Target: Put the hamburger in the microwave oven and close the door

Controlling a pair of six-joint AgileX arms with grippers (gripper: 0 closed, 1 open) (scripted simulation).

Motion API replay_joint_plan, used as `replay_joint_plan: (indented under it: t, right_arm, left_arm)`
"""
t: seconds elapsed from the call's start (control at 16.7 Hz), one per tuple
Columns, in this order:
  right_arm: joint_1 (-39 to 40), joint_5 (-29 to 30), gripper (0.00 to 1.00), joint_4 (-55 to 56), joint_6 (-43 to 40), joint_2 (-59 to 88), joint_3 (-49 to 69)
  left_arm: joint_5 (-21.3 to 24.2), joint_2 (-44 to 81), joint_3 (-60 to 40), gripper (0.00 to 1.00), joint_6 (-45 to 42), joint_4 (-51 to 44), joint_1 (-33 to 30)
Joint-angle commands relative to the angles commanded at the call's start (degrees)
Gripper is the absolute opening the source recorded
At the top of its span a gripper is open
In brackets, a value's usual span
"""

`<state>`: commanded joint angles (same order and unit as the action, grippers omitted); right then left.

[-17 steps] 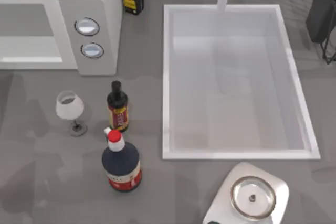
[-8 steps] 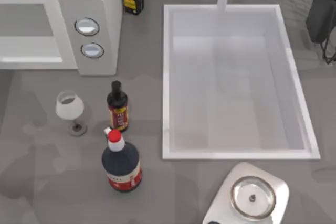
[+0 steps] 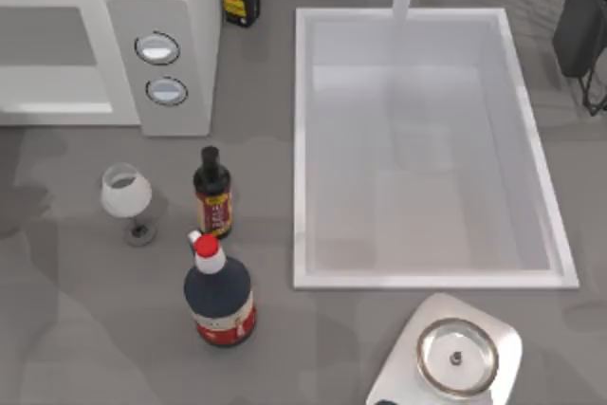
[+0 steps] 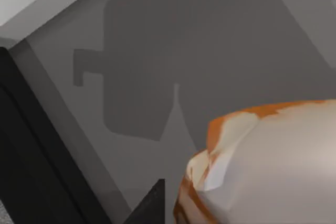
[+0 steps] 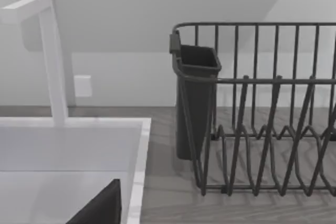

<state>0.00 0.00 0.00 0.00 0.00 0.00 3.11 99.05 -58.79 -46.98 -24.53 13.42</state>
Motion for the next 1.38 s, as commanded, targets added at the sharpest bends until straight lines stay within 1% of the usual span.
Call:
replay_joint_plan:
  t: [0.24, 0.54, 0.66, 0.78, 0.9, 1.02, 1.38]
  right_arm:
    - [0.0, 0.0, 1.0, 0.0, 0.0, 0.0, 0.0]
    - [0.0, 0.0, 1.0, 0.0, 0.0, 0.0, 0.0]
    - [0.0, 0.0, 1.0, 0.0, 0.0, 0.0, 0.0]
    - [0.0, 0.0, 1.0, 0.0, 0.0, 0.0, 0.0]
    - [0.0, 0.0, 1.0, 0.0, 0.0, 0.0, 0.0]
    - [0.0, 0.0, 1.0, 0.0, 0.0, 0.0, 0.0]
    - [0.0, 0.0, 1.0, 0.0, 0.0, 0.0, 0.0]
  left_arm:
    - [1.6, 6.7, 2.1, 0.0, 13.3, 22.9, -0.6]
    - [3.6, 14.4, 5.5, 0.0, 29.2, 50.7, -2.8]
    - [4.3, 17.1, 6.7, 0.0, 34.5, 60.0, -4.0]
    - [4.9, 19.3, 7.4, 0.0, 38.8, 67.0, -5.1]
    - [5.3, 20.9, 7.8, 0.0, 41.7, 71.7, -5.9]
    - [5.6, 21.7, 7.9, 0.0, 43.1, 73.9, -6.4]
    - [5.5, 21.6, 7.6, 0.0, 43.1, 74.0, -6.2]
